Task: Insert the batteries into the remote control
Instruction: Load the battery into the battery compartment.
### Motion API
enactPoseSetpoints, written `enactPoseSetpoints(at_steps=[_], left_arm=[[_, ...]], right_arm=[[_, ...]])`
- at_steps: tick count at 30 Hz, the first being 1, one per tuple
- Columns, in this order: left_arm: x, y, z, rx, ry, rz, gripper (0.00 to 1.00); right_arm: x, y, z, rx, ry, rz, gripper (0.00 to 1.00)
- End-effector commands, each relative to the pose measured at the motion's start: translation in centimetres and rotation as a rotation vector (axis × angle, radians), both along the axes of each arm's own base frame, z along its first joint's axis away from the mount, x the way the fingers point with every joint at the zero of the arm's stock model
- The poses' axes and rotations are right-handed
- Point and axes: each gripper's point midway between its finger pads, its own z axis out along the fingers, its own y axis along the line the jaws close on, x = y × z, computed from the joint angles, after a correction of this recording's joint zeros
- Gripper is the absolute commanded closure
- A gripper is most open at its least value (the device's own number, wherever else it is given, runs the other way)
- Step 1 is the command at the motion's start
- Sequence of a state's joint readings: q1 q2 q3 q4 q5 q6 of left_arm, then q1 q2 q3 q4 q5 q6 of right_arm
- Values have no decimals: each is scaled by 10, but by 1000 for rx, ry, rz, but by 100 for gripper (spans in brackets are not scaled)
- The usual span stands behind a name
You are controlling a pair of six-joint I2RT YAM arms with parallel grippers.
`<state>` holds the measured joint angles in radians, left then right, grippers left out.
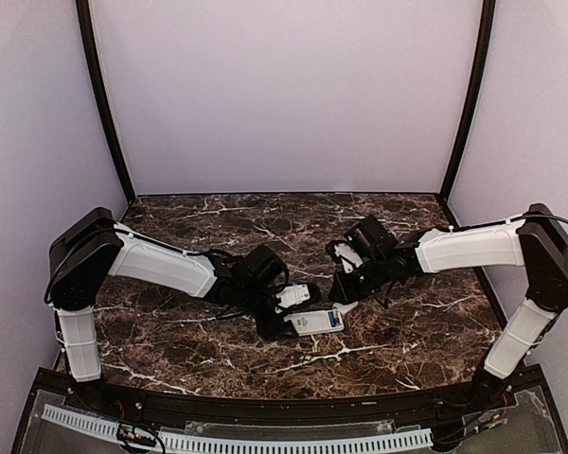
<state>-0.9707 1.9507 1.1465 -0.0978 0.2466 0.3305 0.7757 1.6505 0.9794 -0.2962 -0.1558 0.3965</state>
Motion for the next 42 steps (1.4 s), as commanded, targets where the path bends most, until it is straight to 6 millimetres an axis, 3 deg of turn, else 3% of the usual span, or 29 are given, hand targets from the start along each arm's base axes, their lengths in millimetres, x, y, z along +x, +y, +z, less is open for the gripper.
enactPoseSetpoints(at_steps=[1,8,20,32,42], left_arm=[[-13,16,-29,80,76,-1,50],[-14,16,-29,73,77,-1,51],[-14,16,-29,68,83,3,51],[-13,17,-30,70,85,6,57],[-14,17,-30,73,88,4,57]], right_arm=[[-1,-10,-12,-72,35,-5,88],[-3,-10,-22,-83,55,-5,88],[2,-3,-20,-82,41,18,82],[-4,-7,-30,-101,56,24,98],[-19,-8,-40,-106,81,32,100]])
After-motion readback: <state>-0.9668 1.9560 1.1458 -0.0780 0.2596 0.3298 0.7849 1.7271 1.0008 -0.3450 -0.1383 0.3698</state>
